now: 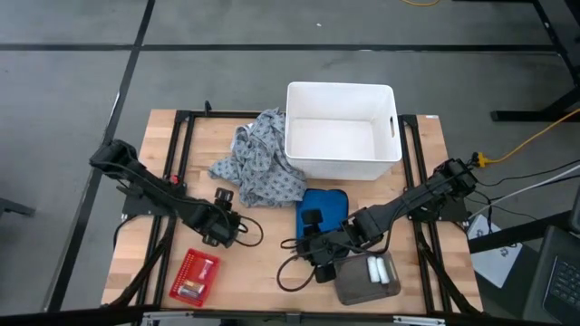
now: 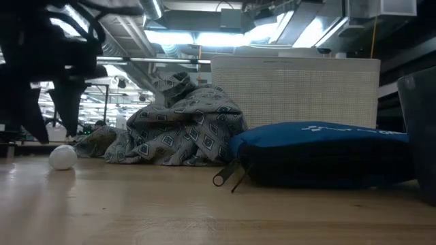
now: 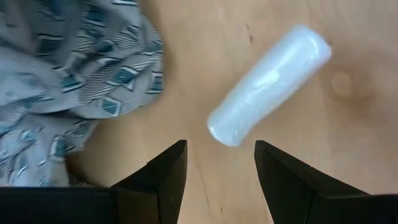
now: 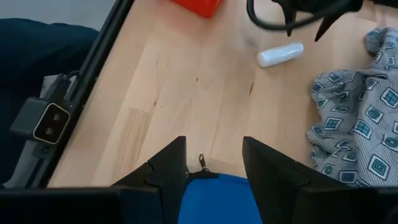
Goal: Pick & Place Medicine items
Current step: Put the white rolled gauze into the black bin
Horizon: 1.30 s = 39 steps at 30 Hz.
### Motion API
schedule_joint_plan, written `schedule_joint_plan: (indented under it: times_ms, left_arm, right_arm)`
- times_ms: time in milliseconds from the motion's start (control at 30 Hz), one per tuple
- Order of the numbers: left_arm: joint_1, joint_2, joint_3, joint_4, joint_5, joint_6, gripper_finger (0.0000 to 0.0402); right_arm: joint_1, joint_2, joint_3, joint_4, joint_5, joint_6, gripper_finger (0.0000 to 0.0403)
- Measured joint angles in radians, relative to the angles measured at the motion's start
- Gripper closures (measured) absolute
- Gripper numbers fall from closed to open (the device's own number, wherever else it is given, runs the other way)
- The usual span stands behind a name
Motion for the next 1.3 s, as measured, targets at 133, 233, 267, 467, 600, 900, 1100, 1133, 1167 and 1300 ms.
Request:
schedule_joint_plan:
  times_ms: [133, 233, 267, 467, 600, 900, 1100, 1133, 1167, 1300]
  left_arm:
    - [0.025, 0.035, 0.000, 0.011, 0.053, 0.061, 0.0217]
    - [0.040, 0.062, 0.000, 0.017, 0.067, 0.103, 0.0217]
    - [0.044, 0.072, 0.000, 0.025, 0.067, 0.117, 0.0217]
    - [0.063, 0.114, 0.000, 0.096, 0.060, 0.193, 0.0217]
    - [0.072, 0.140, 0.002, 0.129, 0.074, 0.223, 0.0217]
    - [0.075, 0.152, 0.004, 0.129, 0.100, 0.208, 0.0268]
    - [0.075, 0.151, 0.026, 0.130, 0.049, 0.109, 0.0346]
    - [0.076, 0.148, 0.035, 0.142, 0.011, 0.085, 0.0355]
    - [0.076, 0.139, 0.042, 0.148, -0.030, 0.064, 0.0361]
    - [0.076, 0.075, 0.065, 0.160, -0.162, 0.024, 0.0368]
  right_arm:
    - [-0.001, 0.008, 0.000, 0.002, -0.001, -0.004, 0.0242]
    - [-0.003, 0.016, -0.002, 0.000, -0.001, -0.009, 0.0242]
    - [-0.003, 0.020, -0.001, 0.005, -0.001, -0.010, 0.0242]
    - [-0.003, 0.052, -0.001, -0.003, -0.001, -0.021, 0.0242]
    - [-0.003, 0.061, -0.002, -0.006, -0.001, -0.022, 0.0242]
    - [-0.005, 0.060, -0.002, -0.004, -0.001, -0.026, 0.0242]
    - [-0.009, 0.059, -0.002, 0.002, 0.002, -0.035, 0.0242]
    - [-0.009, 0.059, -0.002, 0.002, 0.002, -0.040, 0.0242]
    - [-0.010, 0.059, -0.002, 0.002, 0.002, -0.045, 0.0242]
    - [-0.010, 0.059, -0.002, 0.028, 0.002, -0.058, 0.0242]
